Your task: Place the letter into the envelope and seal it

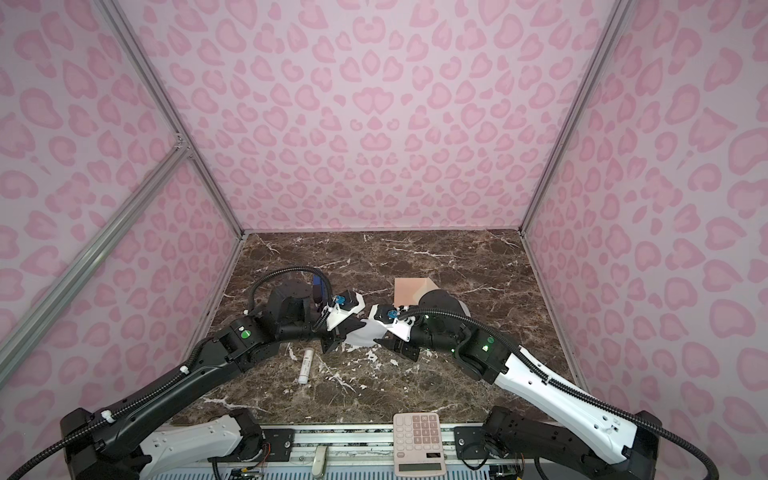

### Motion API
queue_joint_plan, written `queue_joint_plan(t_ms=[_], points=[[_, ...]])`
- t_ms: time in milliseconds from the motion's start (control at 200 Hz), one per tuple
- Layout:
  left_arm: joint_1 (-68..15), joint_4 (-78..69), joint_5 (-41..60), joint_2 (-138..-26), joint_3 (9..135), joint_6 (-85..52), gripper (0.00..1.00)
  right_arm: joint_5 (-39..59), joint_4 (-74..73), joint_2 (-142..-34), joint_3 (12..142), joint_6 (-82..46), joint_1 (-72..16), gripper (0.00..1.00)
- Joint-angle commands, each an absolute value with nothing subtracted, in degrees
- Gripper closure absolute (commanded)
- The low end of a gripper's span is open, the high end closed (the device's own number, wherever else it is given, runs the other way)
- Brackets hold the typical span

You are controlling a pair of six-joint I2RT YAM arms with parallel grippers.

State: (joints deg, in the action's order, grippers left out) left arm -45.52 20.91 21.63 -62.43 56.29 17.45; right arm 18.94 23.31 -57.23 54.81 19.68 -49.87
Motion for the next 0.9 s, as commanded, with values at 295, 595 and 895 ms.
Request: queue_joint_plan(t_ms=[295,595,895], points=[[-49.0,20.4,20.8,-60.5,56.3,18.3,0.96,21.5,19.5,-58.3,53.3,18.5,-48.7,0.55],[-49.2,20.5,21.7,-58.5,56.1,18.2,0.96,24.3,20.2,-58.0,52.3,17.6,-48.0,0.80],[-49.2,18.0,20.2,-56.3,53.9,17.5,0.41,27.3,21.3,-55.3,51.9,17.3,-45.9,1.00]])
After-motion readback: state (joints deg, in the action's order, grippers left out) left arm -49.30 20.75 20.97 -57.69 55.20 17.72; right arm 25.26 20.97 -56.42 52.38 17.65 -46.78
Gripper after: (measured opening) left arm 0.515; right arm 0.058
